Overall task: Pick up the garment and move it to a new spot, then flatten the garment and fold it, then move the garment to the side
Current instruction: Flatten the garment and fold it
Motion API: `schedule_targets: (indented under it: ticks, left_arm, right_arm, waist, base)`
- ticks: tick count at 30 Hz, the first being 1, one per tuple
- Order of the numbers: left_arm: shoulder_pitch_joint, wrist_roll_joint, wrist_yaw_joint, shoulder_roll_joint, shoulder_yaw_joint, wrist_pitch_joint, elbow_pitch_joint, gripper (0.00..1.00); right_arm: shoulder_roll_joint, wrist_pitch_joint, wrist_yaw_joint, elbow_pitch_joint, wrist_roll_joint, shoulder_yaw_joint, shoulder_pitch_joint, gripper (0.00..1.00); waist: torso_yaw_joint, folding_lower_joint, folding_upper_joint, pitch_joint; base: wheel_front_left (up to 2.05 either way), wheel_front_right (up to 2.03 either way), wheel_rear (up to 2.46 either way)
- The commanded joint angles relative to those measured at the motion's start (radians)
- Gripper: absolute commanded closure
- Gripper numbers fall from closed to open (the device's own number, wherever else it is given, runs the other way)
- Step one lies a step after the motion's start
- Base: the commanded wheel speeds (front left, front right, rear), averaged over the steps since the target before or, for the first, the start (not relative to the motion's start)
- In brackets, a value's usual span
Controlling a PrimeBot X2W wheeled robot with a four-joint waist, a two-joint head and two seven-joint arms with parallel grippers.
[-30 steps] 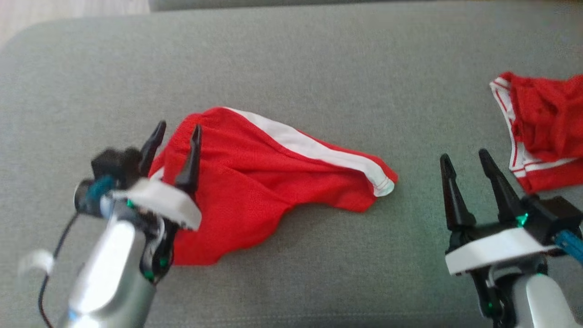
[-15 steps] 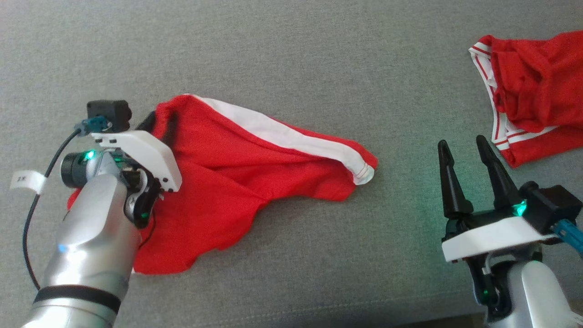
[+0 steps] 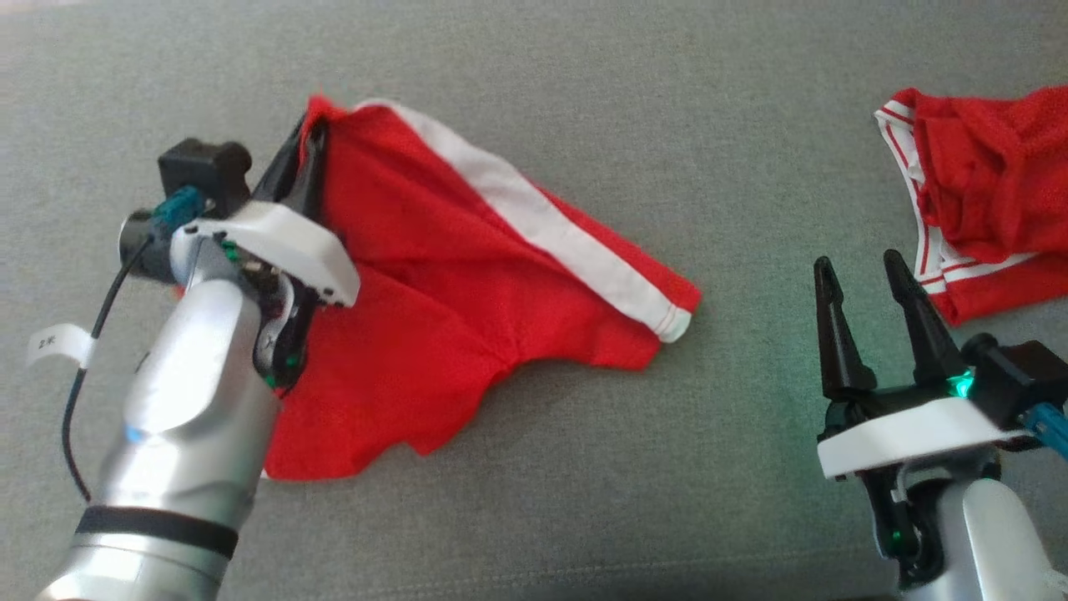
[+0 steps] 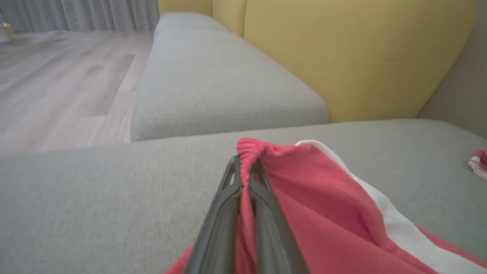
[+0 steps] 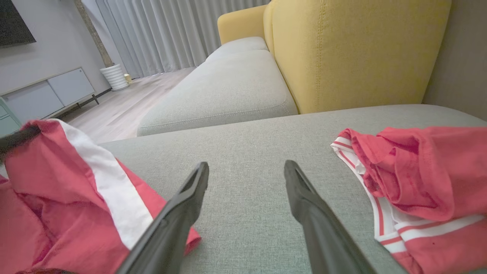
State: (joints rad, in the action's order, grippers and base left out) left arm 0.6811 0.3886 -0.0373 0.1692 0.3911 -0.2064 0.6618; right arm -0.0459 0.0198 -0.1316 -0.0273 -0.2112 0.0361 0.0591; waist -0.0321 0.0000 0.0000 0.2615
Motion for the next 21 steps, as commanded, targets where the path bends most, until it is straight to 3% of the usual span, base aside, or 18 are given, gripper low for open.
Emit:
schedule_targets:
  ticks: [1, 12, 21]
  left_arm:
    - [0.020, -0.010, 0.014, 0.027, -0.026, -0.015, -0.063, 1.00]
    - [-0.407, -0.099, 0.179, 0.077, 0.036, -0.036, -0.416, 1.00]
    - [-0.538, -0.078, 0.210, 0.065, 0.048, -0.041, -0.417, 1.00]
  right_arm:
    - [-0.004, 0.000, 0.001, -0.032, -0.003, 0.021, 0.013, 0.00]
    - [-0.004, -0.008, 0.001, -0.038, -0.024, 0.015, -0.016, 0.00]
    - [-0.004, -0.017, 0.001, -0.039, -0.021, 0.007, -0.016, 0.00]
  waist:
    - [0.006, 0.0000, 0.0000, -0.013]
    - [0.022, 0.0000, 0.0000, -0.036]
    - [0.039, 0.0000, 0.0000, -0.045]
  base:
    - [0.00, 0.00, 0.00]
    - [0.00, 0.00, 0.00]
    - [0.00, 0.00, 0.00]
